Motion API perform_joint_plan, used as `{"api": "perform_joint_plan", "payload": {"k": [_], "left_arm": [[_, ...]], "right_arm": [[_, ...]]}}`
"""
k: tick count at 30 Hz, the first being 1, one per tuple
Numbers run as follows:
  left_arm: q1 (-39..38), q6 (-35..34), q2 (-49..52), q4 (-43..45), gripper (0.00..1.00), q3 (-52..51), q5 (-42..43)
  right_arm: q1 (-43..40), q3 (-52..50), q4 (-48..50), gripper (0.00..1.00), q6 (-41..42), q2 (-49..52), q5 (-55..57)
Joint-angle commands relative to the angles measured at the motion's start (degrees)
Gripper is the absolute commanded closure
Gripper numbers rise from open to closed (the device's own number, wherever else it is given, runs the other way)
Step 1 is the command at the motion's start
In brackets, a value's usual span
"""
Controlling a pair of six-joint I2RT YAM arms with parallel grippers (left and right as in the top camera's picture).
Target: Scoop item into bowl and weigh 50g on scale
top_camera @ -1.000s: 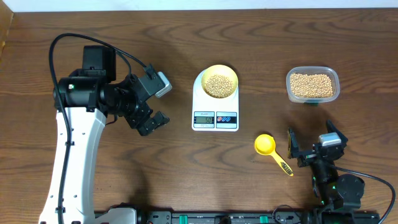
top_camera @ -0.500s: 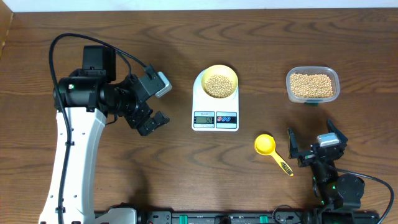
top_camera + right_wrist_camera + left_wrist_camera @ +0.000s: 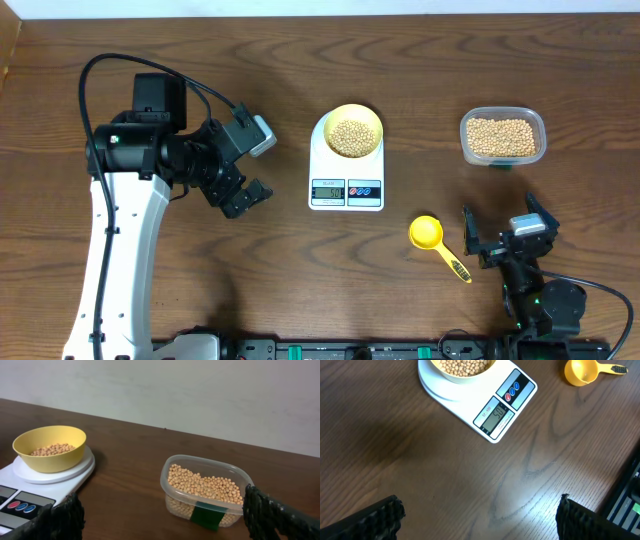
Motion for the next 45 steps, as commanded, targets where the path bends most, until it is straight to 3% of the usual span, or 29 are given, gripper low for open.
{"api": "perform_joint_plan", "payload": {"k": [1, 45], "left_arm": [[-0.2, -0.7, 0.0, -0.3, 0.01, -0.3, 0.1], [-0.2, -0.7, 0.0, -0.3, 0.01, -0.3, 0.1]], "right_arm": [[0.1, -0.1, -0.6, 0.01, 2.9, -0.4, 1.5], [0.8, 0.0, -0.5, 0.01, -1.0, -0.4, 1.8]]}}
